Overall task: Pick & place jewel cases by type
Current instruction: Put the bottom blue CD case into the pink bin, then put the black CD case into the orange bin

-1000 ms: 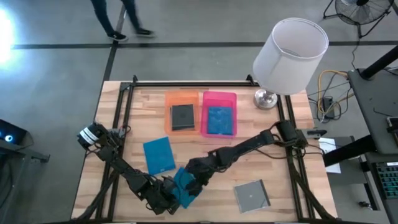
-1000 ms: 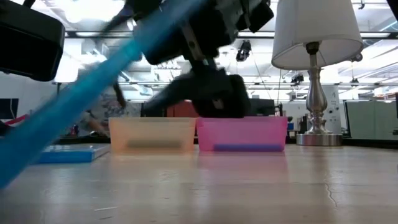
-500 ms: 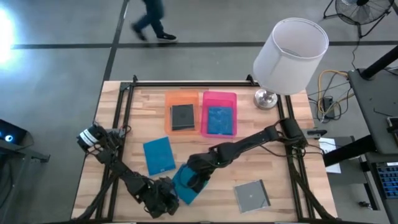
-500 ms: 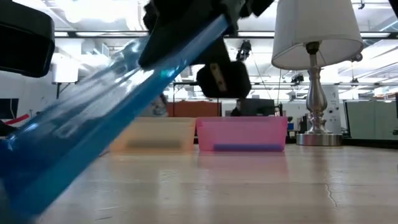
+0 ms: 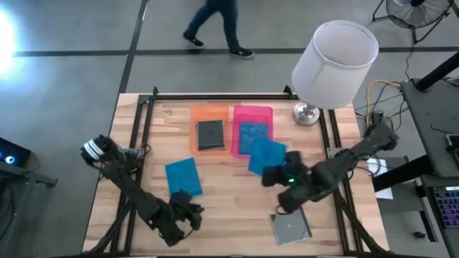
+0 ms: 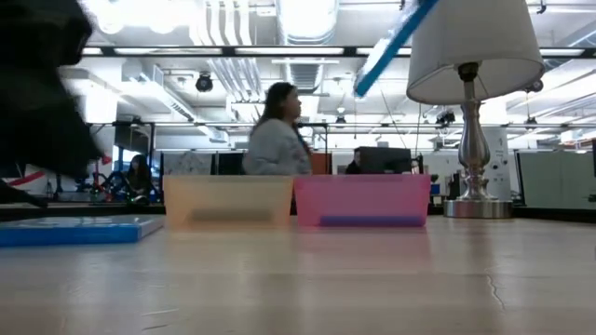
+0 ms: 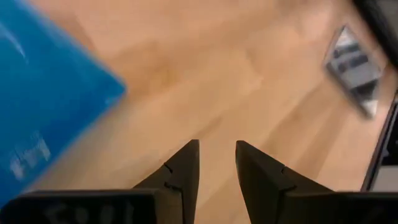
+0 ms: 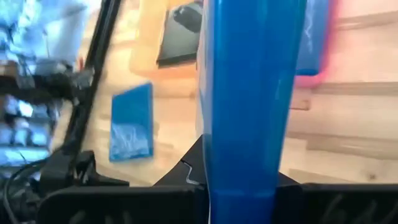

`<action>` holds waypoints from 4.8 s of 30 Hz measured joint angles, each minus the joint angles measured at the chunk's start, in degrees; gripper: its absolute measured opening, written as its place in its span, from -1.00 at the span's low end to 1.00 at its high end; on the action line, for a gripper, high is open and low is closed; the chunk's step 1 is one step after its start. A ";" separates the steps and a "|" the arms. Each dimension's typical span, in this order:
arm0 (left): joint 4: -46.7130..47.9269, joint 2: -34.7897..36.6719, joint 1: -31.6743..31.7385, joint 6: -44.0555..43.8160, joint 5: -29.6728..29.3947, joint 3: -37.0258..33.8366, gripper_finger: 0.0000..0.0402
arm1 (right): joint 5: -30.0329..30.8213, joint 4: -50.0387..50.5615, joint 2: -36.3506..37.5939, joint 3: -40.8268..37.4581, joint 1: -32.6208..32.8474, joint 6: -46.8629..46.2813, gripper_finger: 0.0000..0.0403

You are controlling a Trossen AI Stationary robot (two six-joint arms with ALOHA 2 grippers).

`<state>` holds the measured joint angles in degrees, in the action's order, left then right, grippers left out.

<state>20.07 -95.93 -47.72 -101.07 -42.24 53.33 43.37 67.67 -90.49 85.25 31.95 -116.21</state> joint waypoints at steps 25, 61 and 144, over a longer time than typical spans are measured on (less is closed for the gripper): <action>-1.10 23.10 2.83 18.47 11.61 -7.65 -0.57 | -32.98 -1.23 1.12 1.53 -37.10 97.53 -0.94; -0.08 23.09 2.75 14.04 8.50 -8.64 -0.57 | -65.64 22.37 -33.93 28.83 -58.02 140.61 -0.93; -20.97 4.19 14.49 40.45 35.03 1.82 -0.63 | -43.68 -12.91 -0.03 -19.69 15.11 -0.46 0.87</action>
<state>-0.90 -91.75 -33.23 -60.61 -7.21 55.15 -0.30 54.76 -90.52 65.56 47.06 -116.67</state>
